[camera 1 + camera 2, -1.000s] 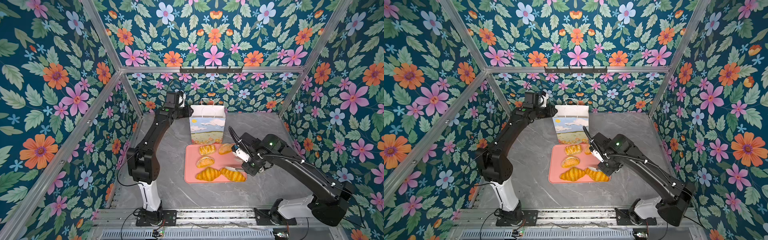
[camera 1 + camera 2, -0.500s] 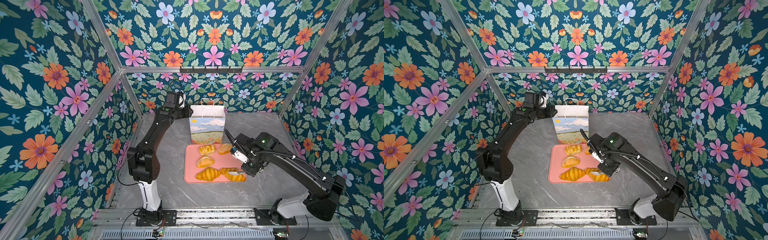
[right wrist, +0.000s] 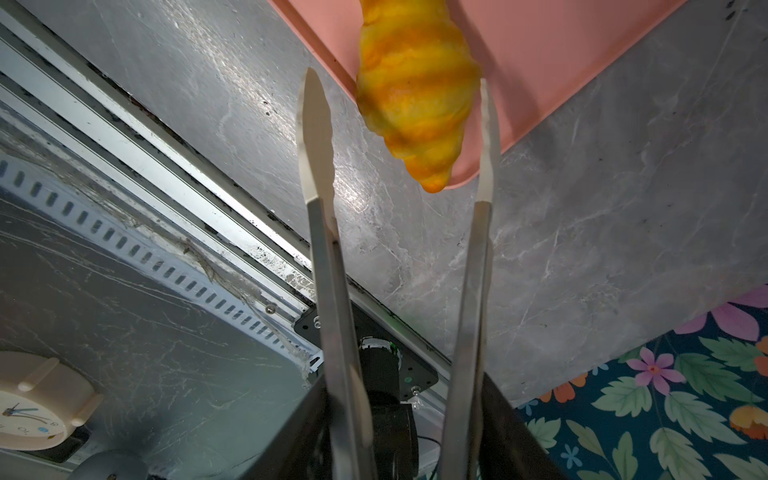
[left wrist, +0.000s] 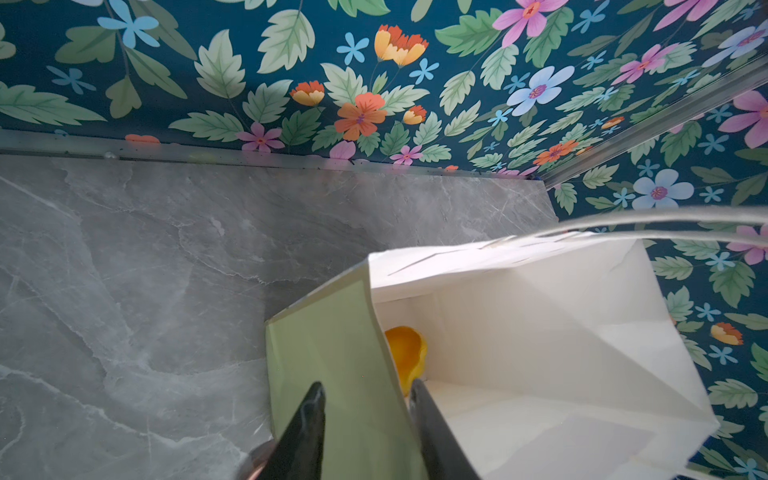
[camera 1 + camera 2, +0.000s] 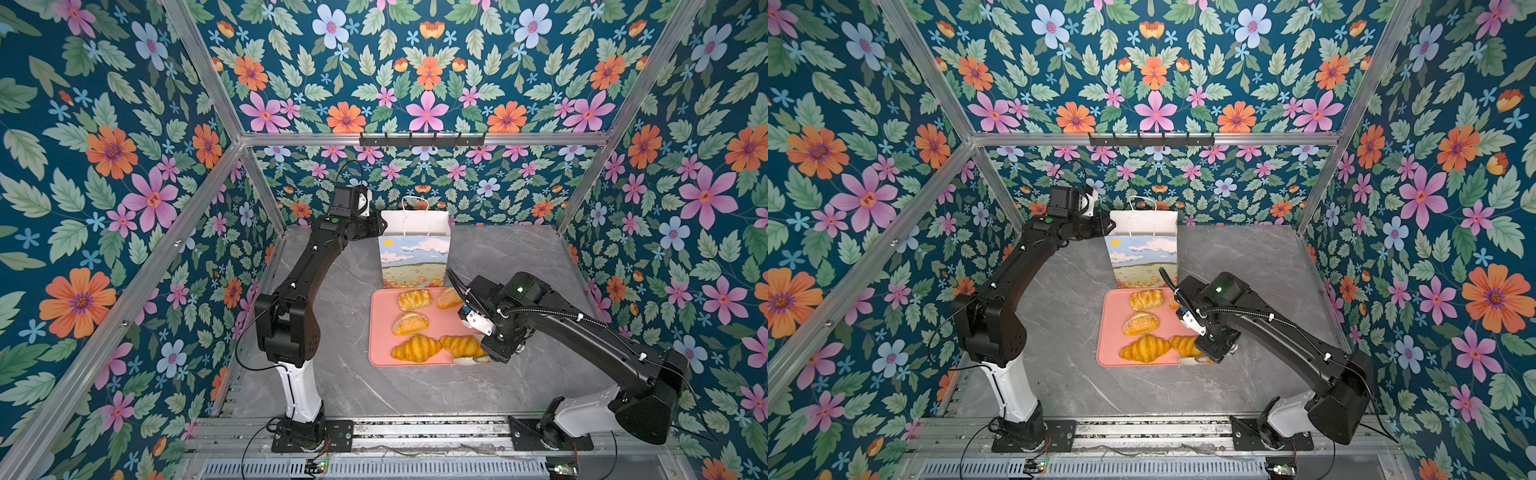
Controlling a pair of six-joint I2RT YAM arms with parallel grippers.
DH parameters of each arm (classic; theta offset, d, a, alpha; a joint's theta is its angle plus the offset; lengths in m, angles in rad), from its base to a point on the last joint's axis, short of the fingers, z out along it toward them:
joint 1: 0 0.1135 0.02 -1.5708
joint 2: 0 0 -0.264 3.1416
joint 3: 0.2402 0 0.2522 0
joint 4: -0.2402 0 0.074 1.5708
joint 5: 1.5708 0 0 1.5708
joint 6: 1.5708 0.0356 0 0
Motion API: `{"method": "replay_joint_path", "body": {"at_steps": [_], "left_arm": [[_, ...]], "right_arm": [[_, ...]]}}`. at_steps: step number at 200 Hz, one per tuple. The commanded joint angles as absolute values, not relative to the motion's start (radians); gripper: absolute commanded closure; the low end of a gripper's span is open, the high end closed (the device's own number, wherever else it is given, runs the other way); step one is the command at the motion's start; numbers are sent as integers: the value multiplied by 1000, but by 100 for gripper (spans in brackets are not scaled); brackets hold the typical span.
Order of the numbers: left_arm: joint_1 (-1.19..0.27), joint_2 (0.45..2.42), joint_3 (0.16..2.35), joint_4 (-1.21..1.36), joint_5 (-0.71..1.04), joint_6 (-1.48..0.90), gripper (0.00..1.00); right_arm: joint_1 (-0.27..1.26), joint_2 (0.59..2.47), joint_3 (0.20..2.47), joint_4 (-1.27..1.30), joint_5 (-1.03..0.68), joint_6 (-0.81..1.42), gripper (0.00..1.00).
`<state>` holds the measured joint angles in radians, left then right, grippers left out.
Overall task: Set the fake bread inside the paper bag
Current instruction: 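Squeeze the tongs shut on the striped croissant with the right gripper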
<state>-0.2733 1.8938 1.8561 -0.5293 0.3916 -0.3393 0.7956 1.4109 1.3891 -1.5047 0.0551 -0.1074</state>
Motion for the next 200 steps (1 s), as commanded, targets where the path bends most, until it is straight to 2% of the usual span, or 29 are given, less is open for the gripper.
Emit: {"method": "replay_joint_path", "body": {"at_steps": [1, 21, 200], "left_arm": [[-272, 1883, 1852, -514, 397, -343, 65], [-272, 1881, 1850, -514, 398, -343, 65], [-273, 1865, 1833, -506, 417, -344, 65]], "right_arm": [[798, 1416, 1382, -1490, 53, -119, 48], [798, 1416, 1368, -1473, 111, -120, 48], [797, 1417, 1314, -1414, 95, -132, 50]]}}
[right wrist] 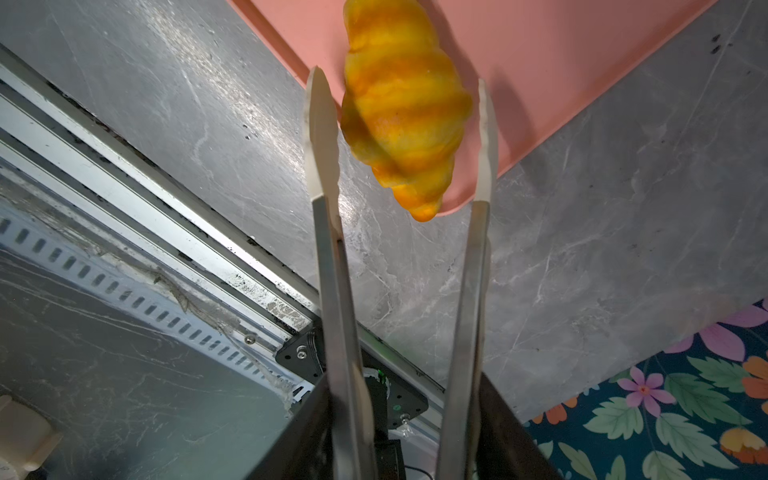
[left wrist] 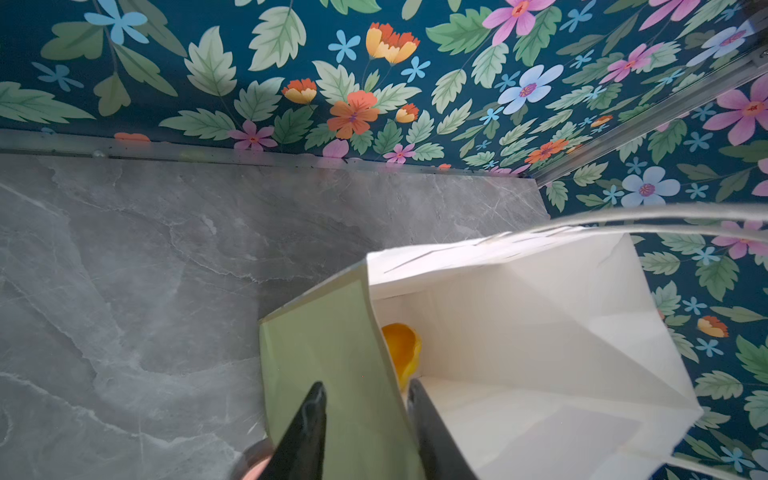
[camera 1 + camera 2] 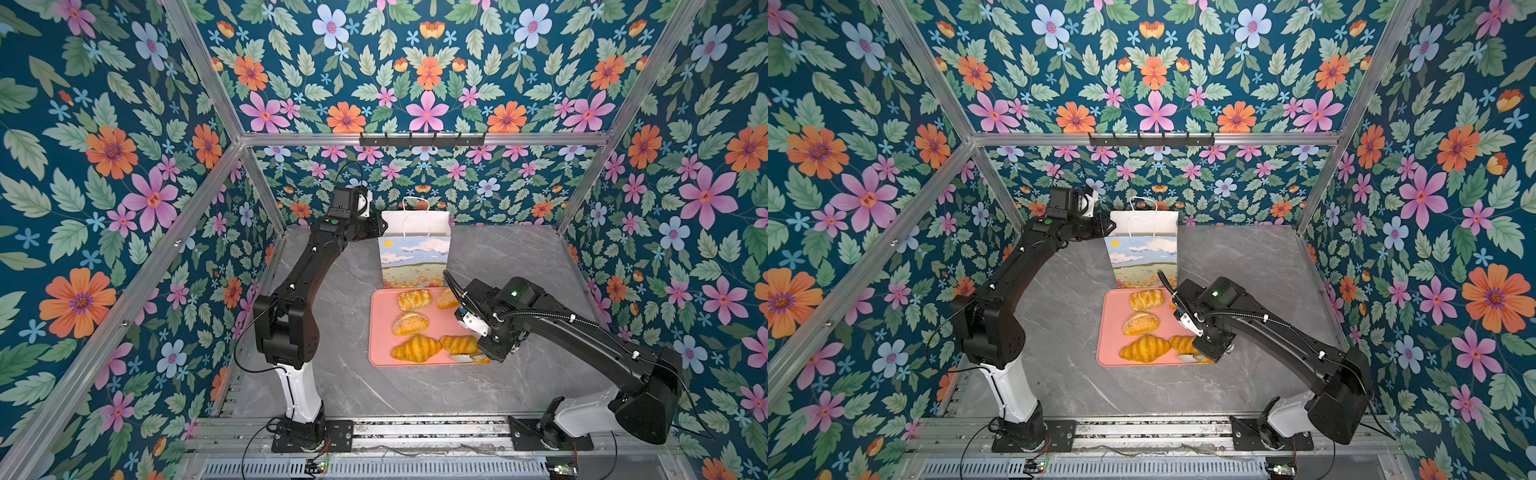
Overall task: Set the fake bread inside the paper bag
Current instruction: 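Squeeze the tongs shut on the striped croissant with the right gripper, then lift the croissant off the pink tray with the tongs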
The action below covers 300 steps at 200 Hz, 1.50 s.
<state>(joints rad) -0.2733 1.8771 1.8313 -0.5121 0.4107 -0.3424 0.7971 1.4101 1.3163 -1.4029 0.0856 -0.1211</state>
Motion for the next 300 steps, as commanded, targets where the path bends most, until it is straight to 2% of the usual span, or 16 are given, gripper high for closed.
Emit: {"method": "replay_joint_path", "body": {"at_steps": [1, 124, 222, 270, 300], "left_arm": [[-273, 1865, 1833, -506, 418, -344, 65], [-272, 1859, 1822, -495, 434, -349, 65], [-273, 1848, 1807, -484, 443, -354, 65], [-273, 1838, 1802, -480, 448, -357, 65], [-272, 1833, 1804, -477, 449, -361, 65]], "right_arm": [[798, 1416, 1313, -1415, 96, -132, 50], [798, 1417, 1294, -1392, 111, -141, 50], [790, 1422, 1338, -1399, 99, -140, 59], [783, 1407, 1369, -1400, 105, -143, 60], [760, 1371, 1406, -1408, 40, -126, 60]]}}
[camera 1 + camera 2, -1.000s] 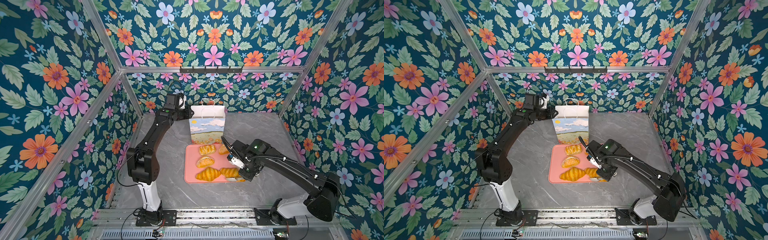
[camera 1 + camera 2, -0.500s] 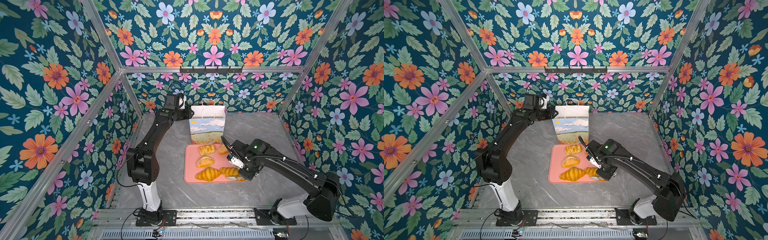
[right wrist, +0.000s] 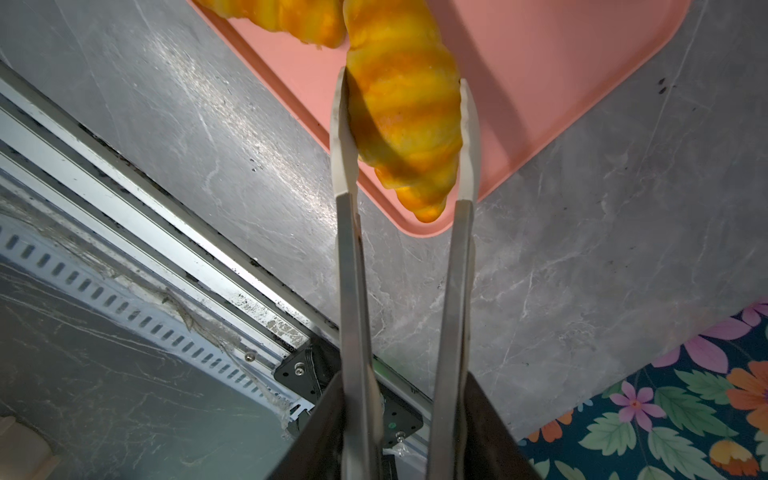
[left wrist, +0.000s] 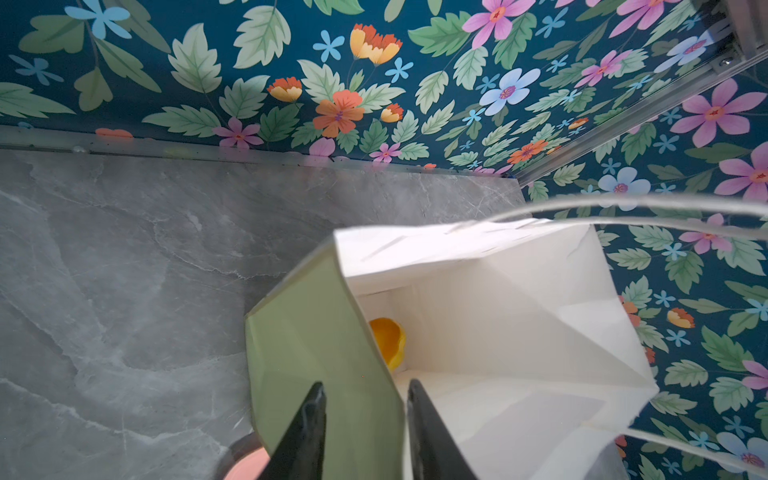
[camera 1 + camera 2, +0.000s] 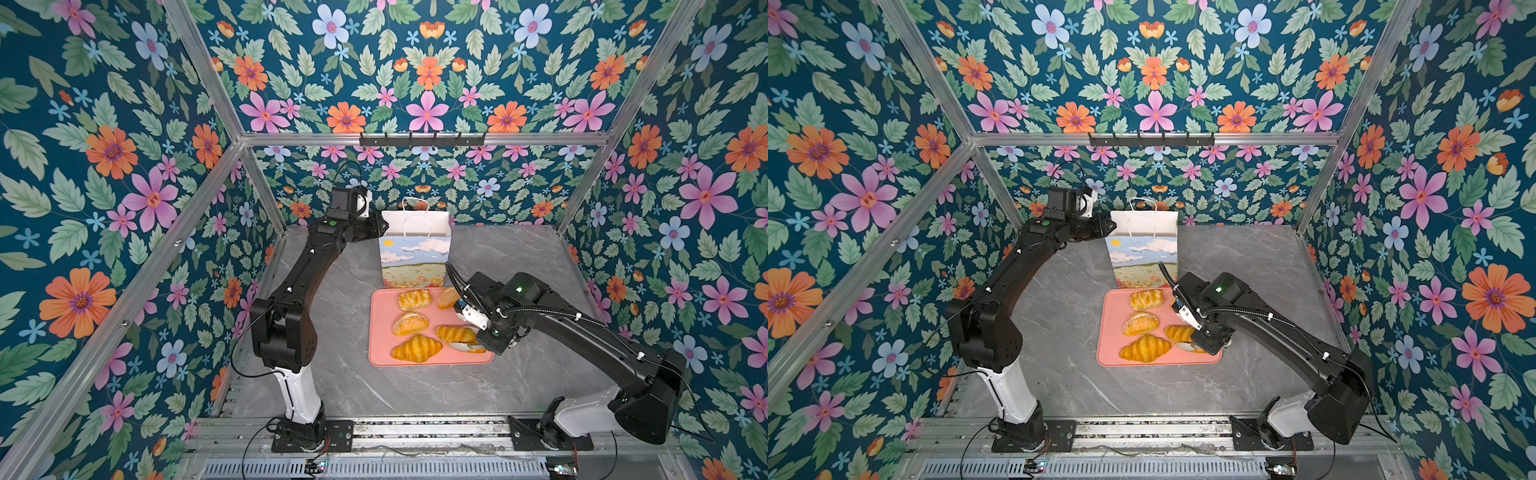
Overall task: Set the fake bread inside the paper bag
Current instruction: 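Lift the croissant off the pink tray with the tongs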
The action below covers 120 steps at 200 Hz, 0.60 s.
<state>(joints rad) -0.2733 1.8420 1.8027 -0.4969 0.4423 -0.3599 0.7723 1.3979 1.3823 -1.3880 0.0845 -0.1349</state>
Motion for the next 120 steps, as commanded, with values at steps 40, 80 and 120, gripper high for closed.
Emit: {"method": "replay_joint_path", "body": {"at_steps": [40, 80, 120], "left_arm": [[-272, 1834, 1806, -464, 474, -377, 65], [-272, 1822, 1803, -445, 483, -386, 64], [-272, 1822, 1805, -440, 491, -395, 64]], "right_arm": [[736, 1325, 1430, -1409, 17, -131, 59], [686, 1335, 1497, -1438, 7, -137, 59], [618, 1341, 1548, -1422, 61, -150, 59]]}}
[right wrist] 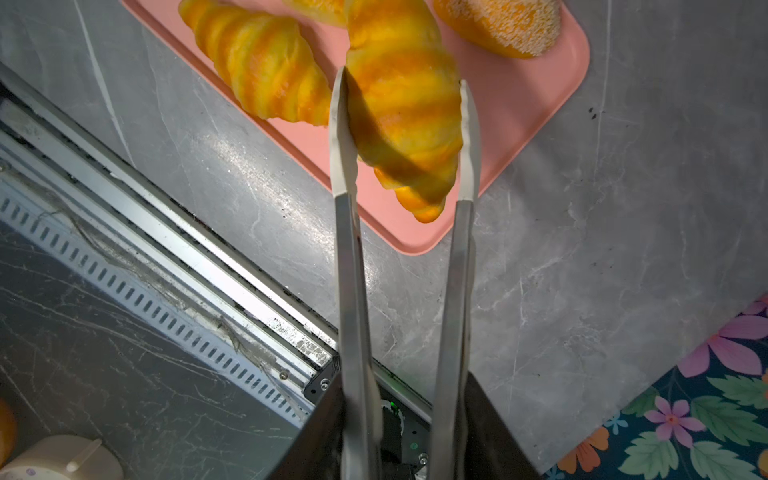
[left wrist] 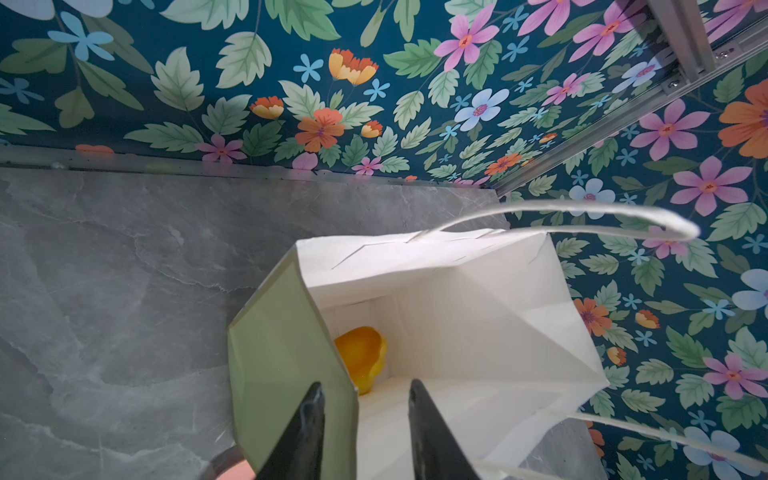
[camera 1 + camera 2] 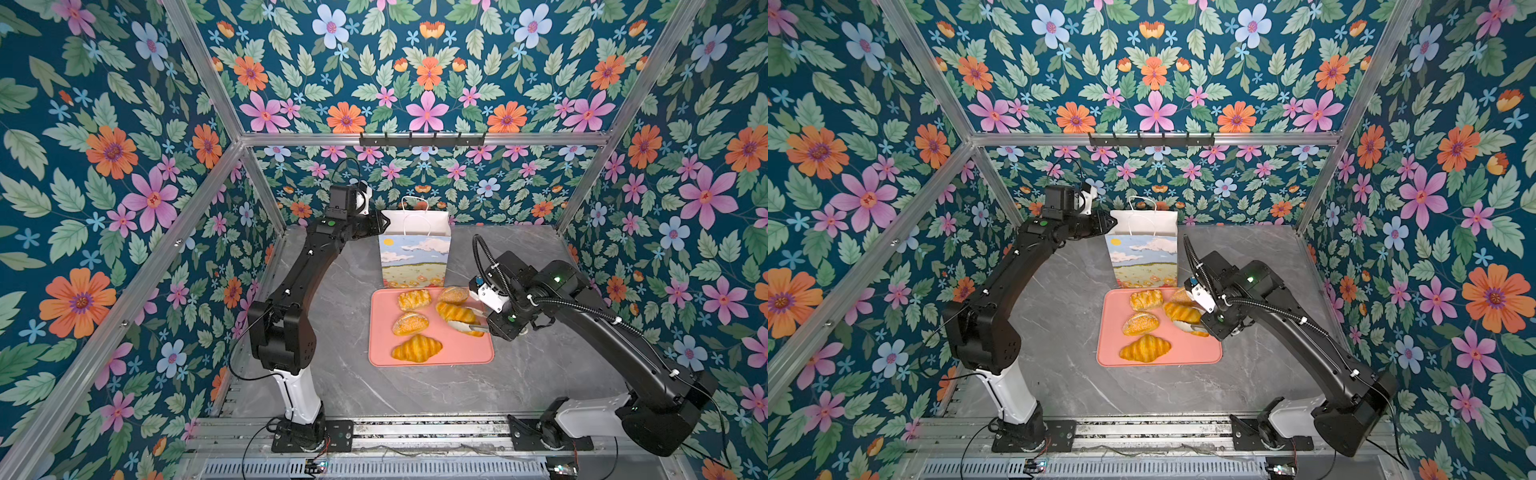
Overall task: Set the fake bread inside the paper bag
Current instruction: 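Lift the croissant off the pink tray with the tongs, then carry the croissant in the tongs up toward the paper bag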
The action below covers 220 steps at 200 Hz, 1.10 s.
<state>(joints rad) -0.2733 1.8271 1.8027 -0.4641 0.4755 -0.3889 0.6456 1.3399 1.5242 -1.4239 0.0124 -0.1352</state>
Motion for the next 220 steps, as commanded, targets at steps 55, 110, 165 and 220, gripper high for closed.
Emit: {"method": "replay_joint_path", "body": {"at_steps": [55, 110, 165, 220], "left_arm": [[-272, 1827, 1808, -454, 467, -403, 64], [-272, 1818, 1805, -463, 469, -405, 65], [-273, 1819, 1820, -491, 466, -406, 65], [-273, 1839, 1877, -608, 437, -367, 66]], "right_arm": [[450, 1323, 1614, -1326, 36, -126, 59], [397, 1387, 1691, -1314, 52, -152, 60], [391, 1446, 1803, -1306, 51, -151, 60], [368, 1455, 1876, -1238, 31, -212, 60]]}}
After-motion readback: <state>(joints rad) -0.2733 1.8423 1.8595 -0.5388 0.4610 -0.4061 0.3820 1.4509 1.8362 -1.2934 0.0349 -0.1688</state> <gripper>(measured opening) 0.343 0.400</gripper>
